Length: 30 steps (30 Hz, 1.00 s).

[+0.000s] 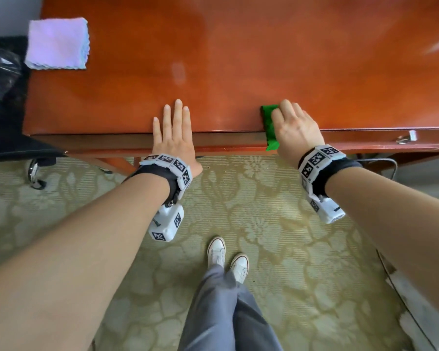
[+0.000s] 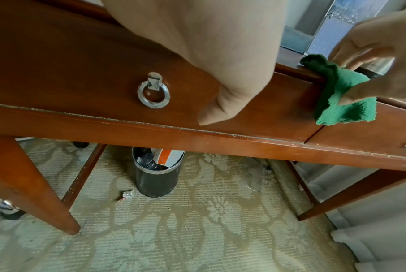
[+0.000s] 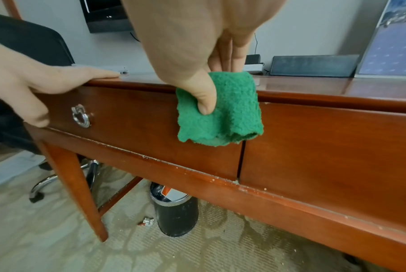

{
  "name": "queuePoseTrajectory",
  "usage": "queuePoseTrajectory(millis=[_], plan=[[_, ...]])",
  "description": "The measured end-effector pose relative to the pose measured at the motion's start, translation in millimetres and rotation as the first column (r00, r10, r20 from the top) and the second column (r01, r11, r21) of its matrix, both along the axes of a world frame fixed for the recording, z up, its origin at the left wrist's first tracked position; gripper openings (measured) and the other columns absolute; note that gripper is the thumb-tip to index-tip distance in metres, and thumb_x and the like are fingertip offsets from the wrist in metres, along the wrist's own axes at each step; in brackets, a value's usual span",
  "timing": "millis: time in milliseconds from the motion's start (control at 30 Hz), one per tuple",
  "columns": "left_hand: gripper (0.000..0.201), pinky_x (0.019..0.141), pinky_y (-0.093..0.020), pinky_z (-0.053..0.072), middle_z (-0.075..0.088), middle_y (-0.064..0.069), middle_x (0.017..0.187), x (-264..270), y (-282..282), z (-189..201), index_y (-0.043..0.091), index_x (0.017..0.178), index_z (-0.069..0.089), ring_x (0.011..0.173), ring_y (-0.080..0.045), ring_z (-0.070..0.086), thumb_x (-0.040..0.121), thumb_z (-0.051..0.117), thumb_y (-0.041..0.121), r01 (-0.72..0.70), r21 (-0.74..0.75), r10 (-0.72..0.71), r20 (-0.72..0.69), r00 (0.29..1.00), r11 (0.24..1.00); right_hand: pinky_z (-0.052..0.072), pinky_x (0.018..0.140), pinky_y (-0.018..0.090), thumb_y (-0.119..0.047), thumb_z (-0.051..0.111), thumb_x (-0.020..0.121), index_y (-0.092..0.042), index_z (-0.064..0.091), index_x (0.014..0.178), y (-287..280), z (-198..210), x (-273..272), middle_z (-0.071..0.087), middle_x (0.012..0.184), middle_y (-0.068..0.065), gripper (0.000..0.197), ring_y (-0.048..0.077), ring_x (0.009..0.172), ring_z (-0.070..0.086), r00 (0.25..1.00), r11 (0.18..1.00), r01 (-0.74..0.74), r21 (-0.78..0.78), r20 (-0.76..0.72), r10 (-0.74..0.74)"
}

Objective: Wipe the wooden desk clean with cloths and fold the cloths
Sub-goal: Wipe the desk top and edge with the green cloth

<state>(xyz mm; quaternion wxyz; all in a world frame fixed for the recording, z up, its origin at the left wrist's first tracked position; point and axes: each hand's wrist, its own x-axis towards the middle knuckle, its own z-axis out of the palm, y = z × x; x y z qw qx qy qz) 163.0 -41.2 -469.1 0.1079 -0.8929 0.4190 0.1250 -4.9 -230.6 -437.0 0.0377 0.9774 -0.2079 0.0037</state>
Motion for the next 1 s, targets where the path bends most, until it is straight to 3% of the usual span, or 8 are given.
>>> queuePoseTrajectory(millis=[100,233,367,433,600,800,1000], plan=[[0.129,0.122,-0.053,0.000,-0.028,-0.013,0.159,-4.1,-1.4,3.3,0.005,0.152,-0.022,0.149,-0.034,-0.019,0.072,0.075,0.036,-0.009,0.008,0.009,0.006,1.000,1.000,0.036,0.049,0.035,0.015,0.050,0.066,0.000,0.049,0.090,-0.2,1.7,1.8,0.050,0.095,0.021,0.029,0.037,0.080,0.051,0.999,0.999,0.039,0.032,-0.018,-0.039],[0.129,0.120,-0.058,-0.001,-0.024,-0.018,0.160,-14.7,-7.7,6.1,0.002,0.153,-0.016,0.149,-0.035,-0.017,0.072,0.077,0.039,0.000,-0.033,0.002,0.062,0.998,0.999,0.032,0.046,0.030,0.017,0.052,0.065,0.001,0.050,0.090,-1.7,1.7,0.0,0.051,0.094,0.021,0.030,0.036,0.075,0.053,0.999,0.999,0.024,0.039,-0.024,-0.023],[0.121,0.121,-0.054,0.002,-0.022,-0.017,0.161,-47.4,-43.8,8.9,0.003,0.154,-0.011,0.150,-0.031,-0.014,0.076,0.075,0.033,0.237,-0.111,-0.234,0.043,0.971,0.965,0.034,0.042,0.029,0.017,0.057,0.058,0.001,0.052,0.086,-2.5,-3.9,-2.5,0.051,0.090,0.019,0.033,0.034,0.068,0.053,0.998,0.996,0.022,0.082,0.057,-0.027],[0.119,0.121,-0.054,0.003,-0.023,-0.015,0.161,-64.9,-64.0,6.9,0.003,0.154,-0.012,0.151,-0.030,-0.015,0.078,0.073,0.038,0.281,-0.069,-0.280,0.024,0.960,0.957,0.030,0.041,0.026,0.015,0.060,0.056,-0.001,0.053,0.082,-4.8,-4.7,-3.6,0.052,0.086,0.017,0.031,0.032,0.063,0.053,0.996,0.997,0.012,0.082,0.087,-0.019],[0.127,0.119,-0.058,0.001,-0.026,-0.014,0.160,-83.6,-78.1,-0.9,0.005,0.153,-0.017,0.149,-0.031,-0.019,0.072,0.071,0.046,0.187,0.052,-0.192,0.115,0.975,0.981,0.026,0.040,0.023,0.010,0.067,0.054,-0.004,0.056,0.079,-11.7,-7.2,-9.6,0.054,0.083,0.013,0.030,0.030,0.060,0.054,0.990,0.996,-0.008,0.093,0.144,-0.006],[0.135,0.120,-0.056,0.006,-0.029,-0.010,0.159,-80.5,-76.1,7.6,0.006,0.152,-0.021,0.150,-0.028,-0.019,0.069,0.077,0.048,0.181,0.111,-0.189,0.072,0.979,0.977,0.031,0.042,0.026,0.008,0.069,0.052,-0.004,0.058,0.083,-49.0,-10.2,-43.4,0.055,0.088,0.013,0.035,0.032,0.065,0.057,0.989,0.990,0.015,0.143,0.145,-0.036],[0.125,0.120,-0.058,0.005,-0.019,-0.008,0.163,-115.0,-104.4,9.4,0.007,0.154,-0.009,0.151,-0.029,-0.013,0.072,0.077,0.044,-0.099,0.043,0.097,0.045,0.994,0.994,0.046,0.047,0.035,0.007,0.064,0.060,-0.004,0.060,0.093,-127.3,-5.8,-123.9,0.054,0.094,0.014,0.035,0.034,0.073,0.057,0.990,0.984,0.097,0.149,0.087,-0.110]])
